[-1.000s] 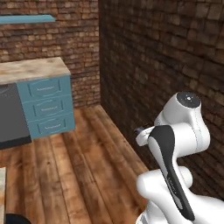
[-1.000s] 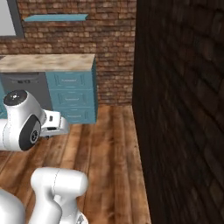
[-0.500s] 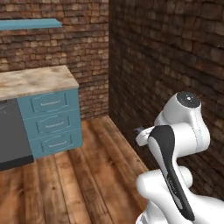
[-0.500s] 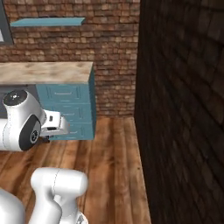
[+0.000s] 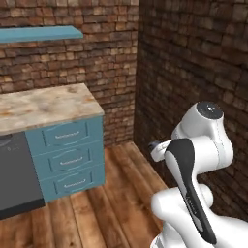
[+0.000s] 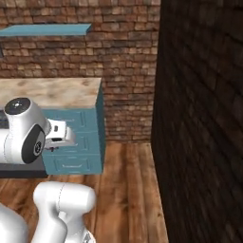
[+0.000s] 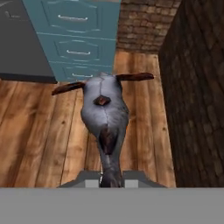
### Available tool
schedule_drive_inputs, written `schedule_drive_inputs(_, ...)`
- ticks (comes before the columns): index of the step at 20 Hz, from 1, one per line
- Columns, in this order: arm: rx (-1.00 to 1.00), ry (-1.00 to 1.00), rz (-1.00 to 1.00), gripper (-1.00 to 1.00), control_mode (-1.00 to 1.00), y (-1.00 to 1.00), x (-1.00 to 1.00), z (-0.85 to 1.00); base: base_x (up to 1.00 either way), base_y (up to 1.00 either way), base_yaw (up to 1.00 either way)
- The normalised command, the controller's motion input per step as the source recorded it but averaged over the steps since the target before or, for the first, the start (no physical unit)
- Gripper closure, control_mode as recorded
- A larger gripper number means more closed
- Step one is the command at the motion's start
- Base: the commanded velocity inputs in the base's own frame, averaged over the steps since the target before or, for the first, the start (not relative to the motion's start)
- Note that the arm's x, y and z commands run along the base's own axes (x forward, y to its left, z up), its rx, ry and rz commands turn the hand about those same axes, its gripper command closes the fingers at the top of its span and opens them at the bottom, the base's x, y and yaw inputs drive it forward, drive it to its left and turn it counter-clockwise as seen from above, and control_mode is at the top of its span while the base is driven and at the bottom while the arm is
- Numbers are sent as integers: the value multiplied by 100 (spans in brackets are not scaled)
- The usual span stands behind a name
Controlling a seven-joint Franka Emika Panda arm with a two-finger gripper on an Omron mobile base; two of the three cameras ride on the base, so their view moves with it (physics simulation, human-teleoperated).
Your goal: Take the fish out of the fridge, briefly rinse it in the sink, and place it on the tray next to the sink.
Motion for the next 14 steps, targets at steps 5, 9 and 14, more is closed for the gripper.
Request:
schedule_drive_inputs(5, 0, 0, 0, 100, 100, 0, 0, 0, 100, 96, 2)
schedule_drive_inputs(9, 0, 0, 0, 100, 100, 0, 0, 0, 84, 100, 5)
schedule_drive_inputs(14, 0, 0, 0, 100, 100, 0, 0, 0, 50, 100, 7)
